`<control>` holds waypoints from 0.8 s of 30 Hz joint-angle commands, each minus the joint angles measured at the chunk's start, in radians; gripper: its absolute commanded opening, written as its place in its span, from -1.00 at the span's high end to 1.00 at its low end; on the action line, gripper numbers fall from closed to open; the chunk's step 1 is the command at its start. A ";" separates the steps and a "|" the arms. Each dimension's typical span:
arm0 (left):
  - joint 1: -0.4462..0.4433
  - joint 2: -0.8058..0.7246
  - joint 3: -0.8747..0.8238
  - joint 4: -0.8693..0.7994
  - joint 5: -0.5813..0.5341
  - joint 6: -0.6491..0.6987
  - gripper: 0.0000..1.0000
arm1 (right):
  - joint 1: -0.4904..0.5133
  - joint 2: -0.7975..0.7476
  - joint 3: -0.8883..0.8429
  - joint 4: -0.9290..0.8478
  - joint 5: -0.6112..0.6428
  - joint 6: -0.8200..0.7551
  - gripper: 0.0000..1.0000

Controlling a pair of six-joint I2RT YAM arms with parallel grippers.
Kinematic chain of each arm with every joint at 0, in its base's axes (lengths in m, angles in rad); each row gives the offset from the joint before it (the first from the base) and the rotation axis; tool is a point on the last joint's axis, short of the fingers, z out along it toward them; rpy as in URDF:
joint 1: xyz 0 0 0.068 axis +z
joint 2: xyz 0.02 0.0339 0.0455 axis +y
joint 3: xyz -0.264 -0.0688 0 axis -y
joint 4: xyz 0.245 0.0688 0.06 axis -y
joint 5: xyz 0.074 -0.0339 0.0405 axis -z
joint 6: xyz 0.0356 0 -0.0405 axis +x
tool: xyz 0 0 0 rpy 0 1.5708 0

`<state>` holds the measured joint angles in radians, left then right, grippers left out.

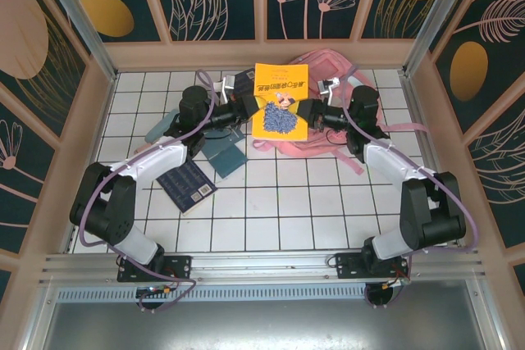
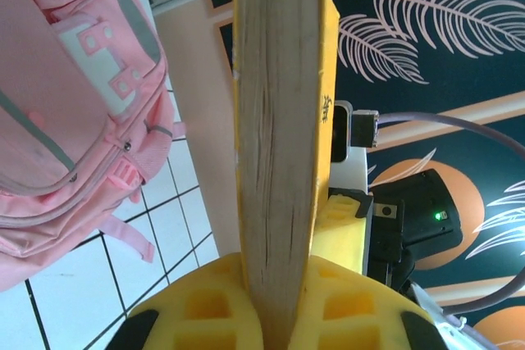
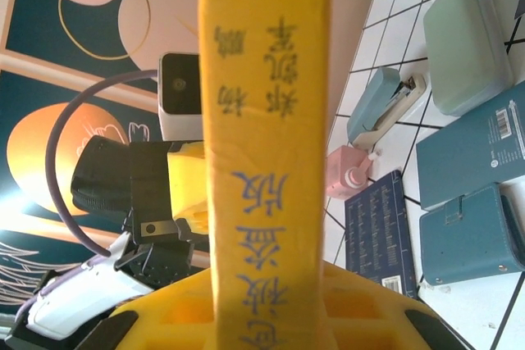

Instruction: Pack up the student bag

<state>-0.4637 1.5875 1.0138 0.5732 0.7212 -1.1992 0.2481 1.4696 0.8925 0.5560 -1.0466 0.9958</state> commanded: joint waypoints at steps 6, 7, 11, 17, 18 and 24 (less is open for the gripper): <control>0.032 -0.061 0.009 -0.024 -0.024 0.046 1.00 | -0.009 0.015 0.180 -0.501 0.194 -0.417 0.10; 0.046 -0.073 0.001 -0.037 -0.037 0.050 1.00 | -0.009 0.022 0.200 -0.564 0.243 -0.467 0.09; 0.096 -0.117 -0.032 -0.107 -0.102 0.069 1.00 | -0.005 0.056 0.238 -0.706 0.450 -0.590 0.08; 0.143 -0.190 -0.035 -0.280 -0.228 0.149 1.00 | 0.067 0.160 0.319 -0.843 0.792 -0.743 0.07; 0.146 -0.199 -0.036 -0.320 -0.253 0.169 1.00 | 0.089 0.180 0.338 -0.855 0.831 -0.768 0.08; 0.164 -0.238 -0.036 -0.454 -0.365 0.202 1.00 | 0.218 0.339 0.471 -0.912 1.056 -0.888 0.12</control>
<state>-0.3119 1.3922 0.9703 0.1509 0.4232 -1.0397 0.4271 1.7546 1.2930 -0.2977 -0.1543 0.2096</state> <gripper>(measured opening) 0.134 0.443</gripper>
